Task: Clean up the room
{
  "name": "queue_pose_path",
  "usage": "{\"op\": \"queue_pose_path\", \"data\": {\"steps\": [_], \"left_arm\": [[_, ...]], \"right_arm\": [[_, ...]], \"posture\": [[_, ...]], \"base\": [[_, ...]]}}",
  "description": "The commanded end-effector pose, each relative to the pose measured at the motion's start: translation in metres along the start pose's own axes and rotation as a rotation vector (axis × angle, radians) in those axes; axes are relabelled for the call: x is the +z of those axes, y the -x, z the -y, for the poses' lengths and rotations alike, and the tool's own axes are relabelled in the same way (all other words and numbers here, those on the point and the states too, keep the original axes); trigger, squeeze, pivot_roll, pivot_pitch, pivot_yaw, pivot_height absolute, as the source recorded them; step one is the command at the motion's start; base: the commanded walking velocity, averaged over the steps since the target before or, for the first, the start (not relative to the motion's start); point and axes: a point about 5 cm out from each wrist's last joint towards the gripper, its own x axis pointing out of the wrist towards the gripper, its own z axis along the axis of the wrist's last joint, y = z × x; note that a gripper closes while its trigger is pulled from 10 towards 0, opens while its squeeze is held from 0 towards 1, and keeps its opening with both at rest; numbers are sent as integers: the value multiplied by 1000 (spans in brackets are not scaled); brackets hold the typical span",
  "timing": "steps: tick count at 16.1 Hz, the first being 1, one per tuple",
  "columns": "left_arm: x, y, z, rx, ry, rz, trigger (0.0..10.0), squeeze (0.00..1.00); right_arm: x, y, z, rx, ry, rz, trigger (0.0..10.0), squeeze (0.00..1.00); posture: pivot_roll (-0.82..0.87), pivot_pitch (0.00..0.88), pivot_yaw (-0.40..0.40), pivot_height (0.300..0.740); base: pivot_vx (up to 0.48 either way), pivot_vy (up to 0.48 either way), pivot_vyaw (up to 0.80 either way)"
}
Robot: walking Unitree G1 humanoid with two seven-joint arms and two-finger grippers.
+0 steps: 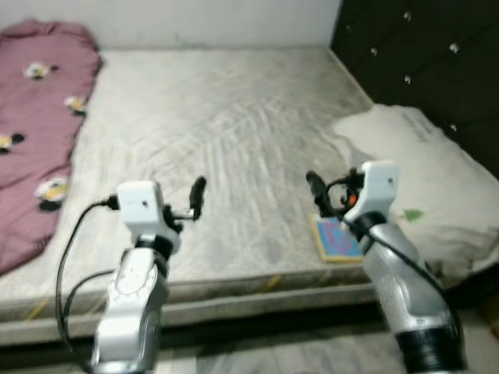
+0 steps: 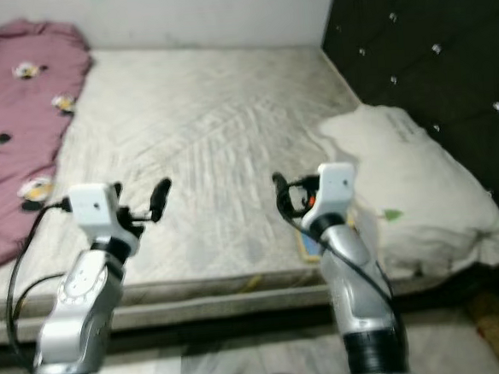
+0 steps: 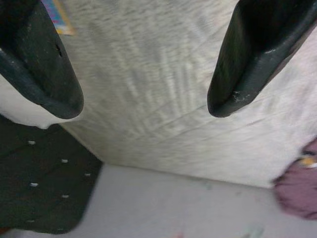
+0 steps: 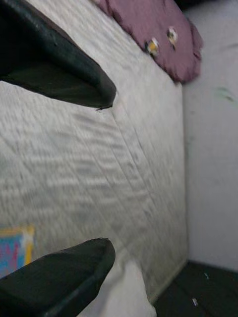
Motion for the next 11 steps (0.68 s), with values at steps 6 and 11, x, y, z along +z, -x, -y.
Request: {"op": "queue_pose_path", "data": {"steps": [6, 11], "left_arm": [[12, -1, 1, -47, 4, 52, 10000, 0], [16, 2, 1, -48, 6, 64, 10000, 0]], "right_arm": [[9, -2, -2, 10, 27, 31, 10000, 0], [8, -1, -2, 4, 38, 25, 10000, 0]], "posture": [[3, 23, -71, 740], [0, 49, -75, 740]], "base": [[0, 0, 0], [55, 0, 0]]}}
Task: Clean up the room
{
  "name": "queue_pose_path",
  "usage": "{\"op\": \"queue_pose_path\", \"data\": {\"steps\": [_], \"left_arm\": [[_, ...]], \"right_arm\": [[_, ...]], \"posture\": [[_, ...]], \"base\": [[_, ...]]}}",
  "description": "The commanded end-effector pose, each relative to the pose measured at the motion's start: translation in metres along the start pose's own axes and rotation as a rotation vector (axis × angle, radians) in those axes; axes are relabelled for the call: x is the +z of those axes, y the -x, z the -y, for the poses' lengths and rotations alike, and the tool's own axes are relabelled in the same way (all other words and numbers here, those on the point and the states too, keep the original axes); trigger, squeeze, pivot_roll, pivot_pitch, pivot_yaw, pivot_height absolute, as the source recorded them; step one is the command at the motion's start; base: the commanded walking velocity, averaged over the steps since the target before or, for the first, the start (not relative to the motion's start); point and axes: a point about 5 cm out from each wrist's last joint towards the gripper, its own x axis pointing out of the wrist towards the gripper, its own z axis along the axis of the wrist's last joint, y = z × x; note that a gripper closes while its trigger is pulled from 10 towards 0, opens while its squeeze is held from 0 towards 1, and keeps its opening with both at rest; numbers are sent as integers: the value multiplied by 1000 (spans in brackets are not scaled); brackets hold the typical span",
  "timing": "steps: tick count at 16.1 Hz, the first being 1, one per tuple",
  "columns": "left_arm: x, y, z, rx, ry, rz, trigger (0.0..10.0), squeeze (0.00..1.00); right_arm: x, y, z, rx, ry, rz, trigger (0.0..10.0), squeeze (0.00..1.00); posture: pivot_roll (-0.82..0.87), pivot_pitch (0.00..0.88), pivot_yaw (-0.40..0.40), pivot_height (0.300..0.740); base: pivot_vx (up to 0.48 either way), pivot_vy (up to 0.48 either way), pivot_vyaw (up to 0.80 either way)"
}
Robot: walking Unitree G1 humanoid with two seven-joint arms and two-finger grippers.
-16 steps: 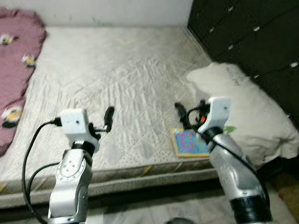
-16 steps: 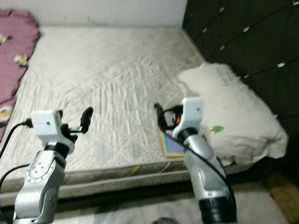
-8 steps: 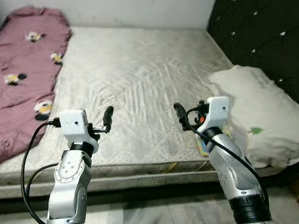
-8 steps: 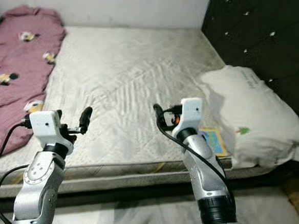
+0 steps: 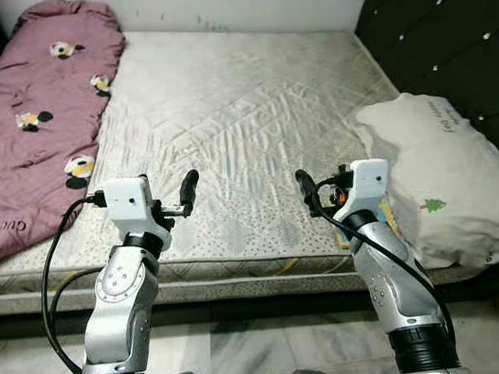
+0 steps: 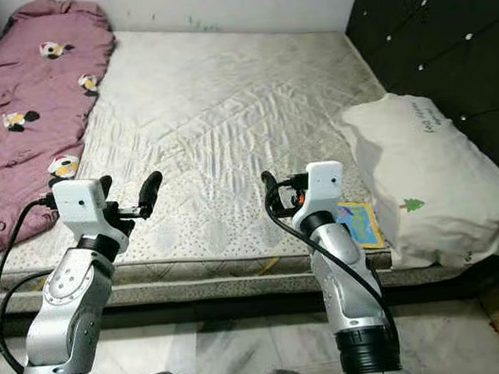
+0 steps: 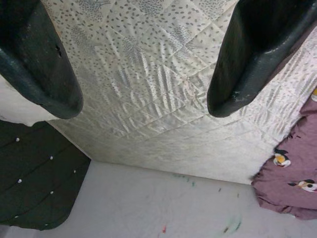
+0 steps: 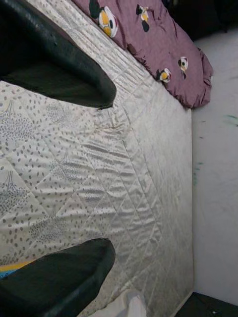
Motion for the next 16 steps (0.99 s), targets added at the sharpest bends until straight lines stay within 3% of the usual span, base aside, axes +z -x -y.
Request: {"op": "queue_pose_path", "data": {"steps": [1, 12, 16], "left_arm": [[2, 1, 2, -19, 2, 7, 10000, 0], [1, 2, 7, -41, 10, 1, 10000, 0], [-2, 1, 8, -18, -4, -17, 10000, 0]], "right_arm": [[3, 1, 3, -20, 3, 7, 10000, 0], [1, 2, 6, -41, 8, -4, 10000, 0], [1, 2, 9, -54, 19, -8, 10000, 0]], "posture": [[0, 51, -75, 740], [-3, 42, -76, 740], [-4, 41, -76, 740]], "base": [[300, 0, 0], [411, 0, 0], [60, 0, 0]]}}
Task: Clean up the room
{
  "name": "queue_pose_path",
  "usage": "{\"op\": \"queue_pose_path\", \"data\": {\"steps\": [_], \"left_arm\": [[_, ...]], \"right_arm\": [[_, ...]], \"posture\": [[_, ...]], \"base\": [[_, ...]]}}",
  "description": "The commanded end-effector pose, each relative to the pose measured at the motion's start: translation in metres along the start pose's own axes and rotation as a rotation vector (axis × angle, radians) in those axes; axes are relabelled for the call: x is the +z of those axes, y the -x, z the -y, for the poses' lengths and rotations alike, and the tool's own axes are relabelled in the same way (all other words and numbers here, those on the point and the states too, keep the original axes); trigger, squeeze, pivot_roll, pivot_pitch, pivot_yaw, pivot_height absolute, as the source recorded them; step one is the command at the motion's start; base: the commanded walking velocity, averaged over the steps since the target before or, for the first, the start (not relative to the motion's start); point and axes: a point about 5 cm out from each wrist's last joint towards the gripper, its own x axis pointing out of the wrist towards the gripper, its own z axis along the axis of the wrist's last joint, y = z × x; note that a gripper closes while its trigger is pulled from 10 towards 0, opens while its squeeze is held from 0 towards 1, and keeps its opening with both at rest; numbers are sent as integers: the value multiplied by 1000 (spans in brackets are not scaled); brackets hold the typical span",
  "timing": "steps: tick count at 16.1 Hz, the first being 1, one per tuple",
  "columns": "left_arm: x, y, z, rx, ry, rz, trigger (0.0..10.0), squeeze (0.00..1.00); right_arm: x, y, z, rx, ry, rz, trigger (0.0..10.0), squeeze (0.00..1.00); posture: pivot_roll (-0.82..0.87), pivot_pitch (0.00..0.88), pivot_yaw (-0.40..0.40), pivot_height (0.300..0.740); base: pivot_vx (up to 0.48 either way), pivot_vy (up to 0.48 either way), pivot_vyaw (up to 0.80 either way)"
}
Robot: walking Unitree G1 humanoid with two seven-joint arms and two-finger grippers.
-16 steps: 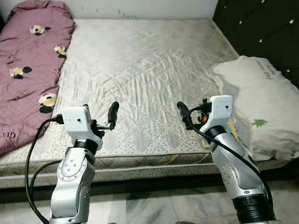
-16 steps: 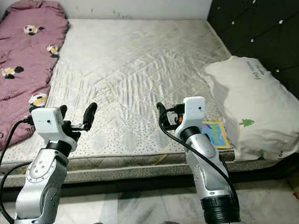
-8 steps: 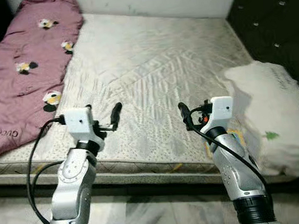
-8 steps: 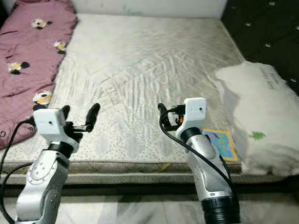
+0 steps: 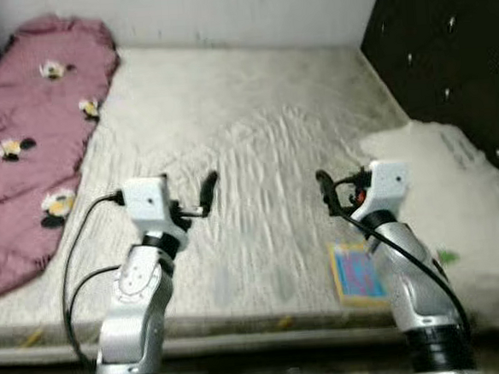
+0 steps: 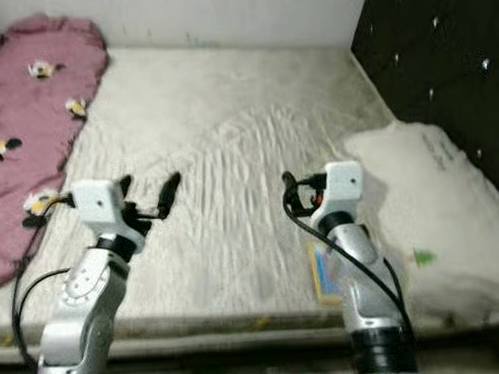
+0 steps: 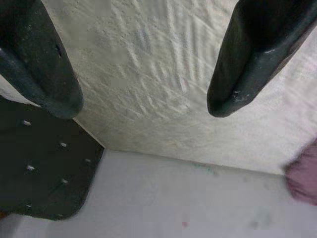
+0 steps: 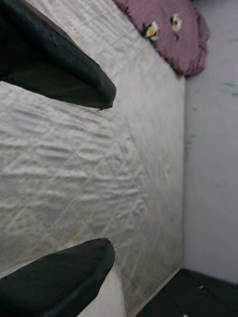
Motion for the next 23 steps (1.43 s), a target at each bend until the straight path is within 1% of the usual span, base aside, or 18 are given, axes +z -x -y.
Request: {"op": "queue_pose_path", "data": {"steps": [1, 3, 4, 12, 23], "left_arm": [[-4, 3, -5, 30, -9, -22, 10000, 0], [-5, 3, -6, 33, 5, -31, 10000, 0], [-5, 3, -6, 33, 5, -31, 10000, 0], [-7, 3, -6, 35, 17, -44, 10000, 0], [-6, 2, -6, 43, 20, -41, 10000, 0]], "right_arm": [[-1, 0, -6, 14, 4, -6, 10000, 0], [-2, 0, -4, 6, 3, -17, 10000, 0], [-3, 0, -4, 3, 3, -21, 10000, 0], [0, 0, -6, 14, 3, 0, 10000, 0], [0, -1, -6, 12, 10, -4, 10000, 0]], "posture": [[-4, 40, -76, 740], [-5, 39, -75, 740], [-5, 39, -75, 740], [-5, 47, -79, 740], [-7, 47, -81, 740]], "base": [[0, 0, 0], [0, 0, 0], [0, 330, -800], [0, 480, 0], [0, 480, 0]]}}
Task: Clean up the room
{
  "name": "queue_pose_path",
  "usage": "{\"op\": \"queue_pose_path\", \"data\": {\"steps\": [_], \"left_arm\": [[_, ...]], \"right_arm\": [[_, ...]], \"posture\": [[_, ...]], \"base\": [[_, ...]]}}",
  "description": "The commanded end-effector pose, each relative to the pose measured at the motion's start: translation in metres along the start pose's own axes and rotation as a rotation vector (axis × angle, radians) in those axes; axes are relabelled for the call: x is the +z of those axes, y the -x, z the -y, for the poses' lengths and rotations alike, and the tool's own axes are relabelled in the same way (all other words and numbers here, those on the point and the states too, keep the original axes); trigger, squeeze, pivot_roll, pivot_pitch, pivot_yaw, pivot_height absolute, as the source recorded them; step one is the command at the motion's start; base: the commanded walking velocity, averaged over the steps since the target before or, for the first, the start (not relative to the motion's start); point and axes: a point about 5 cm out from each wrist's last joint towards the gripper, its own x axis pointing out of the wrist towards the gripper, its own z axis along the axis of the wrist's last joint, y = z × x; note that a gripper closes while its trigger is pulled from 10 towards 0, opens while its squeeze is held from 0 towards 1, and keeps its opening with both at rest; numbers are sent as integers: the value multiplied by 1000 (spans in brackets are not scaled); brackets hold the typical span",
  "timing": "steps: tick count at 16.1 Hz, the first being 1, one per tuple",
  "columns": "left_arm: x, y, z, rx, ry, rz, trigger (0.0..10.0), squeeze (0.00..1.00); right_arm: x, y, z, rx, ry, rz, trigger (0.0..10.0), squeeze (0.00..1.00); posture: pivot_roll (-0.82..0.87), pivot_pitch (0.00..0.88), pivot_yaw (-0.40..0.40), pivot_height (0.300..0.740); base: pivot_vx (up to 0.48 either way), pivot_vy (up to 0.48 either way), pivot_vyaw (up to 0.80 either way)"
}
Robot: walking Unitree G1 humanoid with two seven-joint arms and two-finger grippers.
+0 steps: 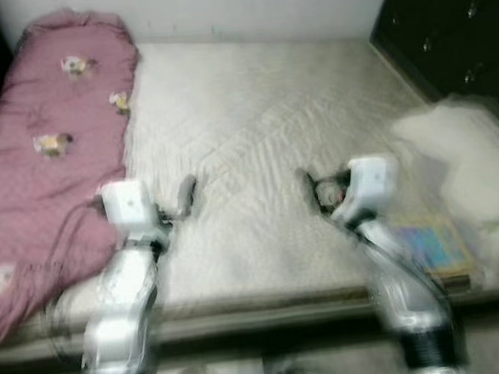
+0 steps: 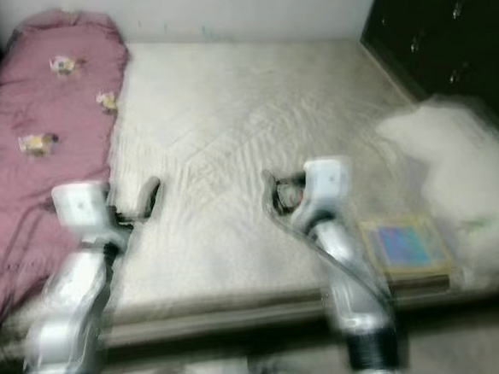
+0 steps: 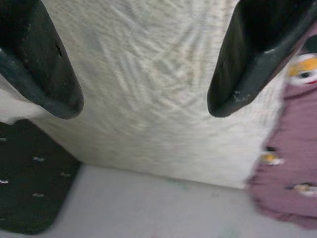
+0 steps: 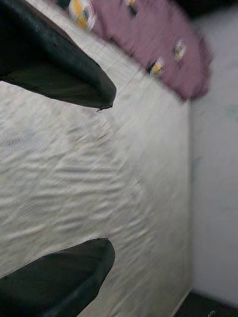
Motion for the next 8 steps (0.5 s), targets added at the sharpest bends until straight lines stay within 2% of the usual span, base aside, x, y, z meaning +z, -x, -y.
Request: {"op": "queue_pose_path", "data": {"steps": [1, 8], "left_arm": [[4, 0, -5, 19, -16, 9, 10000, 0], [4, 0, -5, 14, -11, 6, 10000, 0]], "right_arm": [[5, -1, -4, 14, -4, 18, 10000, 0], [3, -1, -3, 8, -1, 8, 10000, 0]], "posture": [[-7, 47, -81, 740], [-7, 50, -79, 740]], "base": [[0, 480, 0], [0, 480, 0]]}}
